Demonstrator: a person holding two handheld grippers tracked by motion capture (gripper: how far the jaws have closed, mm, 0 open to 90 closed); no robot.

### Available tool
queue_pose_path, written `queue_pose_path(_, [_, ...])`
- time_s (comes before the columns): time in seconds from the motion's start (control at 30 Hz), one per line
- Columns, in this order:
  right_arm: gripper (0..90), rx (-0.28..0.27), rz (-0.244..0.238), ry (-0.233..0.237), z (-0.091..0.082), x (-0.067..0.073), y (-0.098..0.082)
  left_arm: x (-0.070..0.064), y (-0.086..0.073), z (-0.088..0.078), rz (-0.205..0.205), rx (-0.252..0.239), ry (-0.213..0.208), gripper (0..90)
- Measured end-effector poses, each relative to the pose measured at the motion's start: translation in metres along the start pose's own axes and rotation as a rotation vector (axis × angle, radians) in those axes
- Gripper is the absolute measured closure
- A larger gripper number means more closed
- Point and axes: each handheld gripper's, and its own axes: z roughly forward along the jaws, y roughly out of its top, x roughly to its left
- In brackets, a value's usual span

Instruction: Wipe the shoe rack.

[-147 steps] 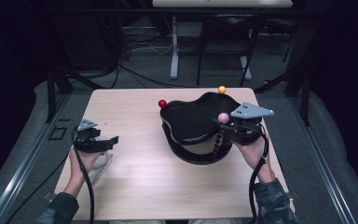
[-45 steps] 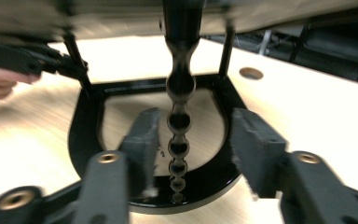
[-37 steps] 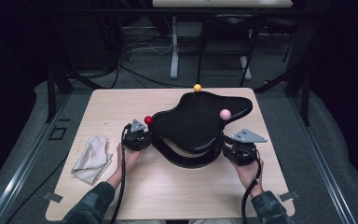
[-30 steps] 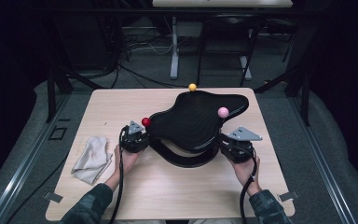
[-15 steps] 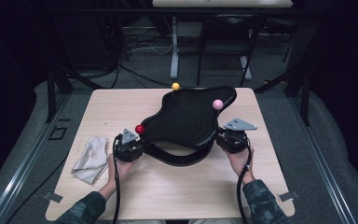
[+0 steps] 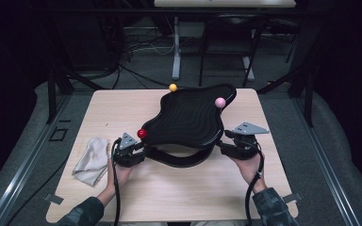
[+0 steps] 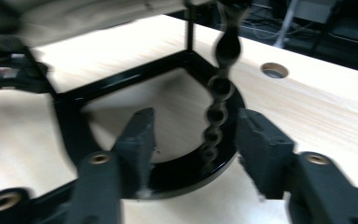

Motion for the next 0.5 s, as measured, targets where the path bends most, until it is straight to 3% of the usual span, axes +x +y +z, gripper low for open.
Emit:
queue_pose_path(0.03, [39.0,-0.007,-0.007,0.025,-0.007,0.003,0.000,-0.001,0.000,0.001,0.007,0.003,-0.006,61.6])
queue_pose_path(0.07, [35.1,-0.003,-0.011,0.021,-0.015,0.008,0.001,-0.001,0.001,0.001,0.013,0.004,-0.009,62.1])
queue_pose_path(0.1, [33.0,-0.016,-0.013,0.054,-0.020,0.010,0.002,-0.002,0.001,0.002,0.015,0.003,-0.014,62.7])
queue_pose_path(0.13, [31.0,-0.014,-0.023,0.039,-0.026,0.016,0.003,-0.002,0.001,0.002,0.014,0.002,-0.013,63.1])
queue_pose_path(0.2, [28.0,-0.020,-0.040,0.057,-0.034,0.026,0.007,0.000,0.000,0.002,0.007,-0.004,-0.016,65.3])
queue_pose_path(0.27, [25.2,-0.027,-0.057,0.074,-0.037,0.035,0.011,0.002,0.000,0.002,-0.005,-0.014,-0.020,67.8])
queue_pose_path(0.4, [22.1,-0.034,-0.066,0.091,-0.039,0.046,0.020,0.002,0.000,0.001,0.016,-0.016,-0.010,71.2])
queue_pose_path(0.5, [21.9,-0.018,-0.065,0.056,-0.037,0.048,0.021,0.003,-0.001,0.001,0.017,-0.018,-0.014,73.8])
